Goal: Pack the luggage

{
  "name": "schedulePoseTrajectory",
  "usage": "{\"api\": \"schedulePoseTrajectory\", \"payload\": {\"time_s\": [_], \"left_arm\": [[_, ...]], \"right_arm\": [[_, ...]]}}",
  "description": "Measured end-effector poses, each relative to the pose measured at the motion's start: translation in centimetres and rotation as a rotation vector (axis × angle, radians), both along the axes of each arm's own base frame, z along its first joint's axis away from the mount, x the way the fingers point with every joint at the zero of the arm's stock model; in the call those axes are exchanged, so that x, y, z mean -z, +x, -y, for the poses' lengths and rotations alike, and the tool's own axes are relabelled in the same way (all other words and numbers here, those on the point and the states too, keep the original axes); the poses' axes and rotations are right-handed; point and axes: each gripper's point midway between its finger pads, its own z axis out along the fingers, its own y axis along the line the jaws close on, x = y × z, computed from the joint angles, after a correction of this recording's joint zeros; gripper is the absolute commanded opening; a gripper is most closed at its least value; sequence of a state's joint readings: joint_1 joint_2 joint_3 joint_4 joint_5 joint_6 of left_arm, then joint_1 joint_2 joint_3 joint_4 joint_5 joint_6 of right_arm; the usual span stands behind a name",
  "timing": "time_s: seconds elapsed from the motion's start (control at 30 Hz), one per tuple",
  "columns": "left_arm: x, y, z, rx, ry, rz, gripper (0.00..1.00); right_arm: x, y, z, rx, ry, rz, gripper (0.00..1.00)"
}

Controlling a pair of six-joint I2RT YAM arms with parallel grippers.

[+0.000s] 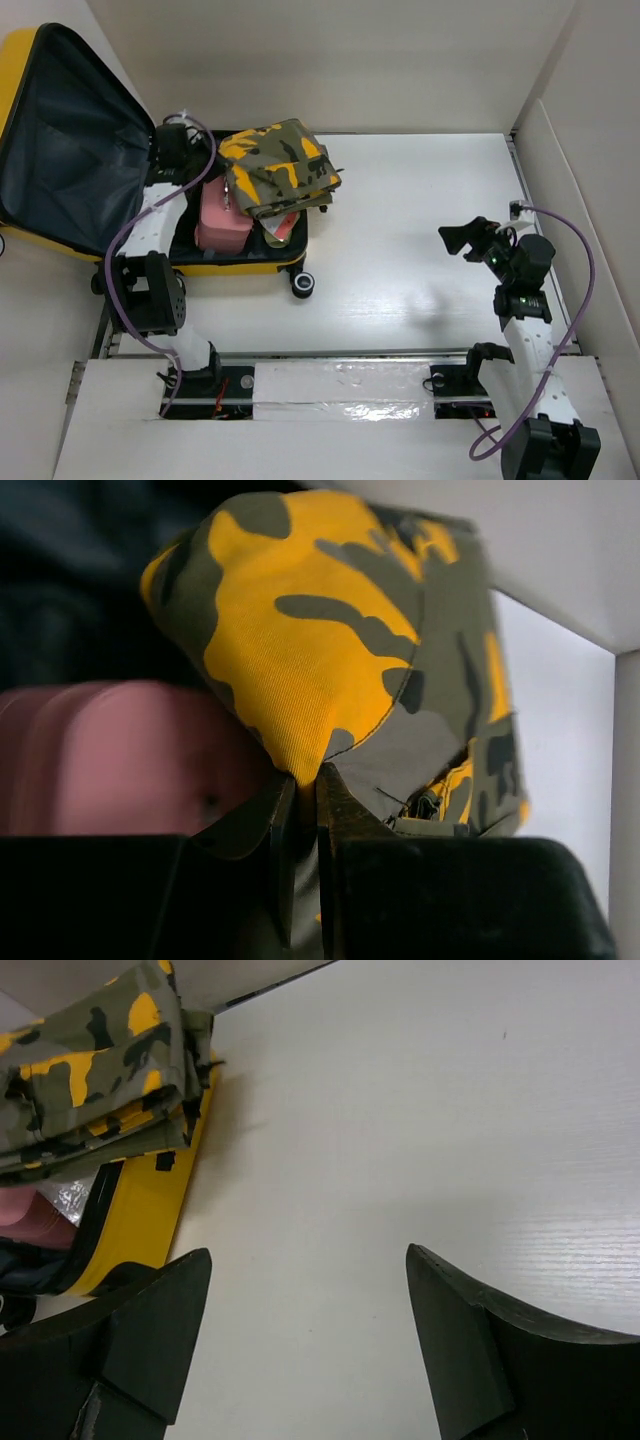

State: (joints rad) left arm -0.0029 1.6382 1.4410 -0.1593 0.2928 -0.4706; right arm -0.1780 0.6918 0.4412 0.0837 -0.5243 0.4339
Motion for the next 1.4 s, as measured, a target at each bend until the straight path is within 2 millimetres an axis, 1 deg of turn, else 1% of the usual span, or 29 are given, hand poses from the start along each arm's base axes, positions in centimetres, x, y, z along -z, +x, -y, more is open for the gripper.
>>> {"api": "schedulePoseTrajectory", "payload": {"time_s": [0.07,0.1,0.13,0.2,0.33,0.4,0.5,0.6,0.77,0.9,0.93,1.03,1.07,1.1,1.13,1.17,1.23,1.27,1.33,1.37,1.4], "left_arm": [[2.8,-1.8,-2.9,-0.056,-0.033,-0.071,0.0],[3.6,-2.5,-3.7,-0.078,-0.048,-0.094,0.0],[3.9,-3.0,-4.7,-0.101,-0.062,-0.104,0.0],[3.3,-3.7,-6.0,-0.135,-0.078,-0.093,0.0],[0.9,-4.6,-7.4,-0.183,-0.094,-0.037,0.0],[-0.4,-5.2,-9.0,-0.233,-0.095,-0.007,0.0],[-1.4,-5.6,-11.2,-0.314,-0.079,0.018,0.0],[-1.2,-5.7,-12.2,-0.36,-0.055,0.012,0.0],[-0.3,-6.2,-12.9,-0.402,-0.028,-0.021,0.0],[1.2,-6.6,-13.3,-0.428,-0.017,-0.055,0.01],[1.8,-6.8,-13.2,-0.427,-0.018,-0.066,0.22],[3.4,-7.8,-13.3,-0.439,-0.009,-0.1,0.49],[3.7,-8.2,-13.3,-0.445,-0.009,-0.108,0.63],[3.9,-8.8,-13.3,-0.448,-0.007,-0.111,0.67],[3.8,-9.3,-13.3,-0.457,-0.008,-0.103,0.68],[3.4,-9.8,-13.2,-0.463,-0.008,-0.094,0.68],[1.8,-10.7,-13.1,-0.477,-0.004,-0.049,0.68],[0.6,-11.0,-13.1,-0.483,0.002,-0.014,0.66],[-2.1,-11.8,-12.9,-0.498,0.01,0.061,0.61],[-3.4,-12.3,-12.8,-0.504,0.014,0.099,0.53],[-4.8,-12.9,-12.8,-0.517,0.018,0.135,0.42]], "right_arm": [[0.0,0.0,-0.1,-0.007,0.001,0.002,0.85],[0.1,0.0,-0.2,-0.009,0.001,0.002,0.85],[0.3,0.0,-0.2,-0.012,0.001,0.001,0.85],[0.5,-0.1,-0.4,-0.017,0.002,-0.004,0.85],[0.4,-0.2,-0.6,-0.024,0.001,0.003,0.85],[0.3,-0.3,-0.8,-0.031,0.001,0.007,0.85],[0.3,-0.3,-1.1,-0.042,0.0,0.009,0.85],[0.2,-0.4,-1.3,-0.048,0.0,0.01,0.85],[0.3,-0.5,-1.6,-0.059,-0.001,0.014,0.85],[0.3,-0.6,-1.9,-0.07,0.0,0.016,0.86],[0.3,-0.6,-2.0,-0.072,-0.001,0.016,0.85],[0.3,-0.7,-2.2,-0.08,-0.001,0.016,0.83],[0.3,-0.7,-2.3,-0.084,-0.001,0.015,0.78],[0.3,-0.7,-2.4,-0.089,-0.003,0.016,0.76],[0.3,-0.8,-2.6,-0.095,-0.005,0.017,0.74],[0.4,-0.8,-2.8,-0.102,-0.008,0.016,0.63],[0.5,-0.9,-3.3,-0.122,-0.016,0.016,0.5],[0.6,-1.0,-3.6,-0.128,-0.019,0.015,0.37],[0.7,-1.0,-4.1,-0.145,-0.026,0.015,0.25],[0.7,-1.1,-4.4,-0.152,-0.028,0.013,0.16],[0.8,-1.2,-4.6,-0.16,-0.032,0.012,0.12]]}}
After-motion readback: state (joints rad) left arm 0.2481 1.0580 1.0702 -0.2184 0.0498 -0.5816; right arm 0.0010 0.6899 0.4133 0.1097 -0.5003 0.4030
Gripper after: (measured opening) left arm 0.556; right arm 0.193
